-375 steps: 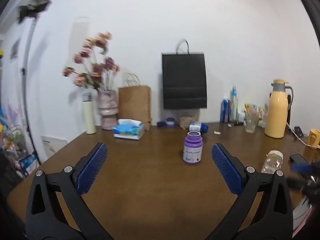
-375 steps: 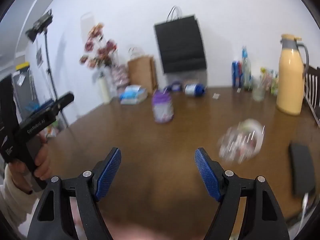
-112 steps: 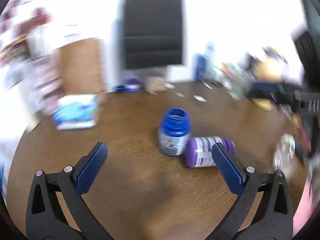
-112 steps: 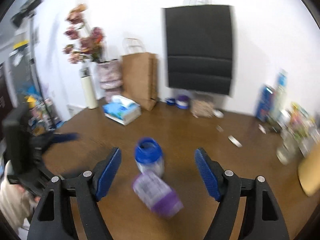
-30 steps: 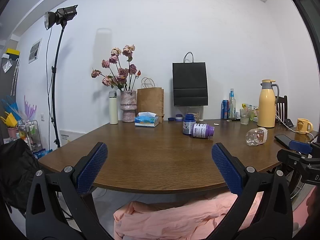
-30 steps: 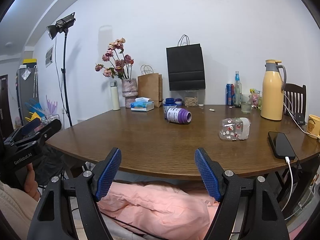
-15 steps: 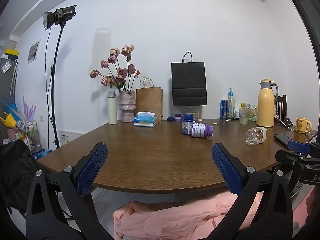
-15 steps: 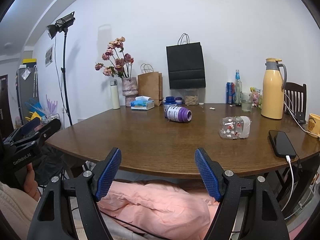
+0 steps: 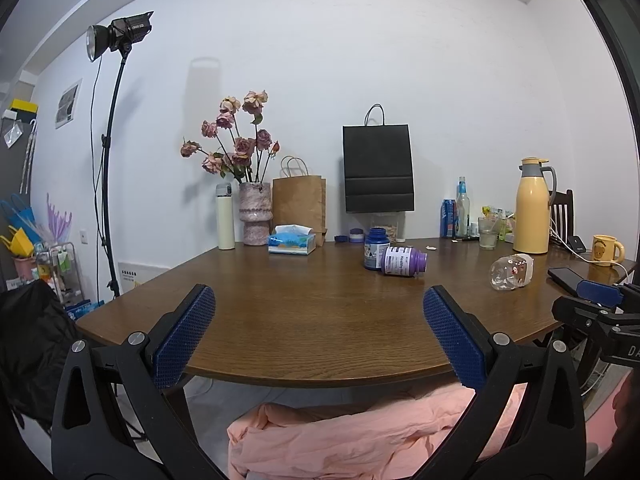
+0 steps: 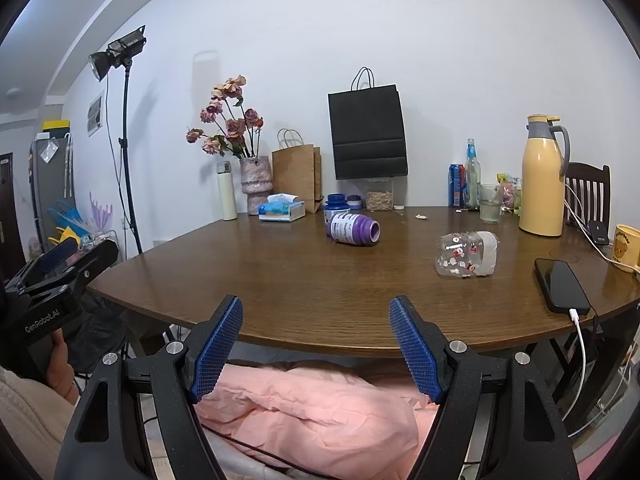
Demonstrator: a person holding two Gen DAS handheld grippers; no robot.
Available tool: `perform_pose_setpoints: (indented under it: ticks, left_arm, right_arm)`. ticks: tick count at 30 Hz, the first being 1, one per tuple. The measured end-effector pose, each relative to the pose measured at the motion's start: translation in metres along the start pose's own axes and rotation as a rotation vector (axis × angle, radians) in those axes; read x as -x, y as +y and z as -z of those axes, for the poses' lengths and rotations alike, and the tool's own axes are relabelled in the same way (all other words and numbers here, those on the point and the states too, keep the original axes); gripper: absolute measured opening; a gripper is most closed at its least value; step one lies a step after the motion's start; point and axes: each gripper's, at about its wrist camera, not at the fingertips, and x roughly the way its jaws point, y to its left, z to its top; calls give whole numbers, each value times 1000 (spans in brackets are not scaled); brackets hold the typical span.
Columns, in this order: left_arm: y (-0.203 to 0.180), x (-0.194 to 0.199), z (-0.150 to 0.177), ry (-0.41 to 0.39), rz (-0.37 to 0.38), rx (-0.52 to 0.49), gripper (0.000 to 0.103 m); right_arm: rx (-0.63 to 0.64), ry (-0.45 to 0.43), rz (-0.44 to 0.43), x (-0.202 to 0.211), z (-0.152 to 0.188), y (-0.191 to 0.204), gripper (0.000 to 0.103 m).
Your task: Flip cup upright
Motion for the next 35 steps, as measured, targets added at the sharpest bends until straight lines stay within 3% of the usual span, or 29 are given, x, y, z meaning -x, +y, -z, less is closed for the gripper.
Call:
perform_pose_setpoints:
  ticks: [35]
  left_arm:
    - [-1, 3, 3, -4, -8, -7, 103]
  right_arm:
    - [18, 2, -2, -1, 1, 3, 81]
